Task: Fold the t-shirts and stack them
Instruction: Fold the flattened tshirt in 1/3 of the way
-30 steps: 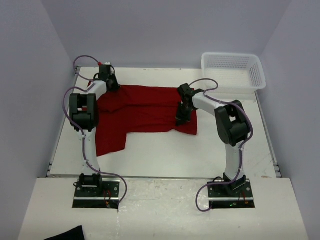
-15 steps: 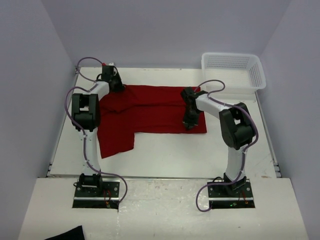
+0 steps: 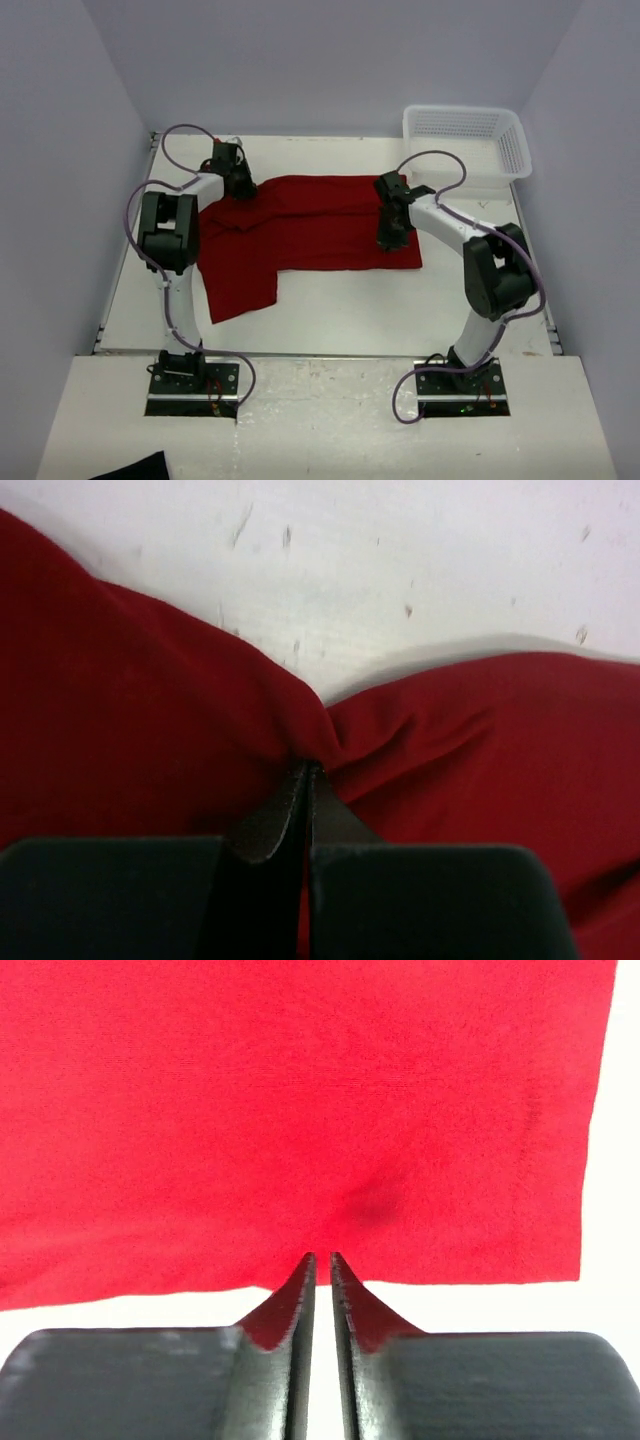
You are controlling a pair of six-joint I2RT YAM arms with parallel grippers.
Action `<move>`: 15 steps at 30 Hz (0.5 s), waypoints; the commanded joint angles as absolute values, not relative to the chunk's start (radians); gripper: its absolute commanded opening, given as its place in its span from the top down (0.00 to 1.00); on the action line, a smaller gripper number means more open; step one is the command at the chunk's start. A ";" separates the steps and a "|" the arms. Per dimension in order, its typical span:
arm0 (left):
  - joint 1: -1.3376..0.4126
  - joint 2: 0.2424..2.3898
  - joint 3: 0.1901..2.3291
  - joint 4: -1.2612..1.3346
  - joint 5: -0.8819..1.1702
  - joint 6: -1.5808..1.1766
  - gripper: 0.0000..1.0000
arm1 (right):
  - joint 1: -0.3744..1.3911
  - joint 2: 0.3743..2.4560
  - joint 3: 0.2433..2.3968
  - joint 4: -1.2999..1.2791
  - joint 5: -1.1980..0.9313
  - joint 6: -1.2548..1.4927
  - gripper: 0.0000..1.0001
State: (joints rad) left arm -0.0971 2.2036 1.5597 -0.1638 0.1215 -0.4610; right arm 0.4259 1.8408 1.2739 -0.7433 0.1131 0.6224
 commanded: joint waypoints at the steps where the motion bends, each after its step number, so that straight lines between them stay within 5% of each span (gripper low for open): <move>1: -0.109 2.090 1.488 -0.244 0.069 -0.449 1.00 | 0.423 1.663 1.266 -0.629 0.077 0.497 0.85; 5: -0.110 1.955 1.441 -0.245 0.005 -0.446 0.99 | 0.425 1.569 1.295 -0.609 0.028 0.437 0.65; 6: -0.112 1.906 1.424 -0.239 -0.041 -0.445 0.91 | 0.425 1.548 1.311 -0.606 0.019 0.427 0.54; 9: -0.110 1.840 1.411 -0.250 -0.131 -0.445 0.77 | 0.425 1.531 1.336 -0.581 -0.018 0.400 0.44; 15: -0.110 1.839 1.439 -0.365 -0.232 -0.460 0.75 | 0.440 1.542 1.297 -0.547 -0.049 0.294 0.41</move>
